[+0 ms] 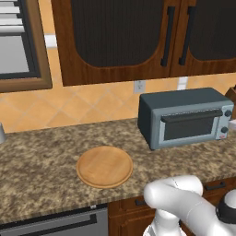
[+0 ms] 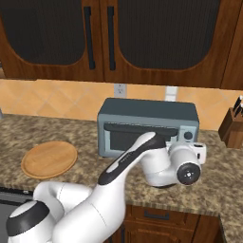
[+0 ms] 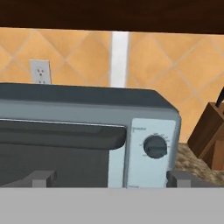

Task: Pick up the kebab skewer and baguette bread, and place them inside the toaster oven. Close the toaster oven door and start by setting the timer.

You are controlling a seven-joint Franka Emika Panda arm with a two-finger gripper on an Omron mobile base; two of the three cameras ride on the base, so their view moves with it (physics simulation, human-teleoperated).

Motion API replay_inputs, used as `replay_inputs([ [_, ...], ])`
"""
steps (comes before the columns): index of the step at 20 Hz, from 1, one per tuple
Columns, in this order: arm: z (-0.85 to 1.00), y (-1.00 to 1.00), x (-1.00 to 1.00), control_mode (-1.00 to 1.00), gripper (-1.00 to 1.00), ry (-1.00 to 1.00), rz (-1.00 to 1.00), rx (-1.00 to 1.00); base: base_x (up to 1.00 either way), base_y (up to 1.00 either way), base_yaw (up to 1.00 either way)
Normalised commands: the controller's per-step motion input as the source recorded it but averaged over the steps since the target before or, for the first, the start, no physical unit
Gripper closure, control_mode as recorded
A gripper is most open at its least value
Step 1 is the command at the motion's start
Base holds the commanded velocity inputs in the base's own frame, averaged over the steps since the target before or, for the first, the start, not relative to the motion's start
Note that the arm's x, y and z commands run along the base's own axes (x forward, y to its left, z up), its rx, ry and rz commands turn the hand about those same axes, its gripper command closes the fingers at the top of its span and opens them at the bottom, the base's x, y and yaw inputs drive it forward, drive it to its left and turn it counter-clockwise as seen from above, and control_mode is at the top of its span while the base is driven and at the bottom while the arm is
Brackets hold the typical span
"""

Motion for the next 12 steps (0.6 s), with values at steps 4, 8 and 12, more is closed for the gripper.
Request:
replay_inputs([
  [4,-0.01,-0.2,0.01,-1.0,-1.0,0.05,0.0,0.02,0.0,0.0,0.0],
  [8,0.0,-0.17,0.08,-1.0,-1.0,0.03,0.0,0.0,0.0,0.0,0.0],
  [12,0.0,-0.13,0.05,-1.0,-1.0,0.02,0.0,0.0,0.0,0.0,0.0],
])
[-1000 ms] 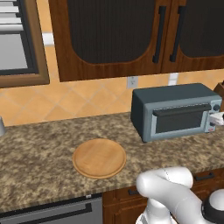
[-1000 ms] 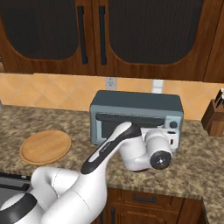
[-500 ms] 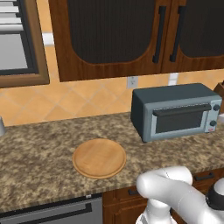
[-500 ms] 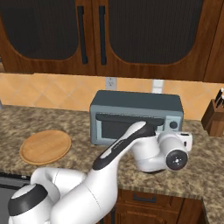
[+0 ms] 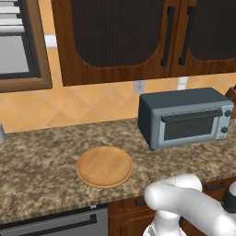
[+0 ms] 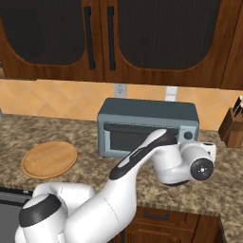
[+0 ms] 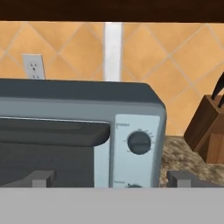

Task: Pick up the kebab skewer and baguette bread, and place them inside the toaster oven. Close the toaster oven door and start by setting the timer.

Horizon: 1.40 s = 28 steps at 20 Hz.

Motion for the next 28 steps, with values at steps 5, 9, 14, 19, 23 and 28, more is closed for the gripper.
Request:
replay_inputs([
  [5,-0.03,-0.02,0.01,-1.0,-1.0,0.0,-0.04,0.01,0.0,0.0,0.0],
  [9,-0.03,0.0,0.01,-1.0,-1.0,0.0,-0.06,0.01,0.0,0.0,0.0],
  [14,-0.25,0.0,0.09,-1.0,-1.0,0.0,-0.02,0.0,0.0,0.0,0.0],
  [19,-0.39,0.0,0.1,-1.0,-1.0,0.0,0.0,0.0,0.0,0.0,0.0],
  [23,-0.44,-0.05,0.03,-1.0,-1.0,0.0,0.0,0.0,0.0,0.0,0.0],
  [28,-0.37,-0.11,0.0,-1.0,-1.0,0.02,0.0,0.0,0.0,0.0,0.0],
])
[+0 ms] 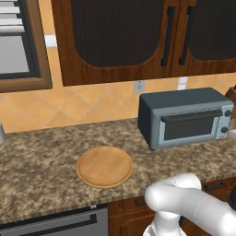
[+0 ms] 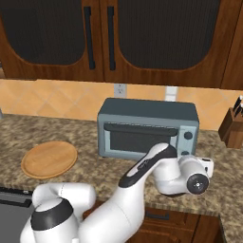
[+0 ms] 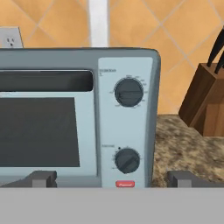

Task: Pick up the kebab skewer and baguette bread, and place them inside the toaster oven. Close the toaster oven door and start by setting the timer.

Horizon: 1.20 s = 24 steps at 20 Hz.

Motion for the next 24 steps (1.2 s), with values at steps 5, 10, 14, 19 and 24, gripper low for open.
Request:
replay_inputs([
  [5,-0.09,-0.01,0.11,-1.0,-1.0,0.02,0.0,0.0,0.0,0.0,0.0],
  [10,-0.25,-0.01,0.26,-1.0,-1.0,0.0,0.0,0.0,0.0,0.0,0.0],
  [14,-0.39,-0.01,0.16,-1.0,-1.0,0.0,0.0,0.0,0.0,0.0,0.0],
  [19,-0.22,-0.07,0.17,-1.0,-1.0,0.0,0.0,0.0,0.0,0.0,0.0],
  [24,0.0,-0.08,0.23,-1.0,-1.0,0.0,0.0,0.01,0.0,0.0,0.0],
])
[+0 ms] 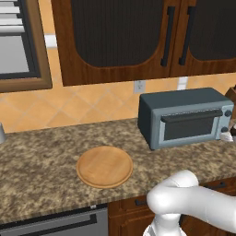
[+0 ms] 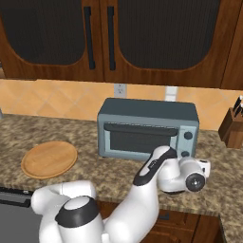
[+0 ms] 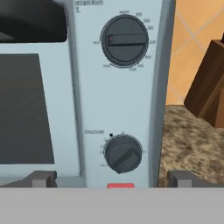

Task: Pick up the kebab skewer and baguette bread, and place them inside the toaster oven. Close the toaster oven door and start by setting the timer.

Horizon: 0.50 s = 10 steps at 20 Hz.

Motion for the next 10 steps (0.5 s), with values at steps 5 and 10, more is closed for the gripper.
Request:
replay_inputs([
  [5,-0.01,-0.04,0.19,-1.0,-1.0,0.0,0.0,0.01,0.0,0.0,0.0],
  [10,-0.03,-0.01,0.14,-1.0,-1.0,0.0,0.0,0.0,0.0,0.0,0.0],
])
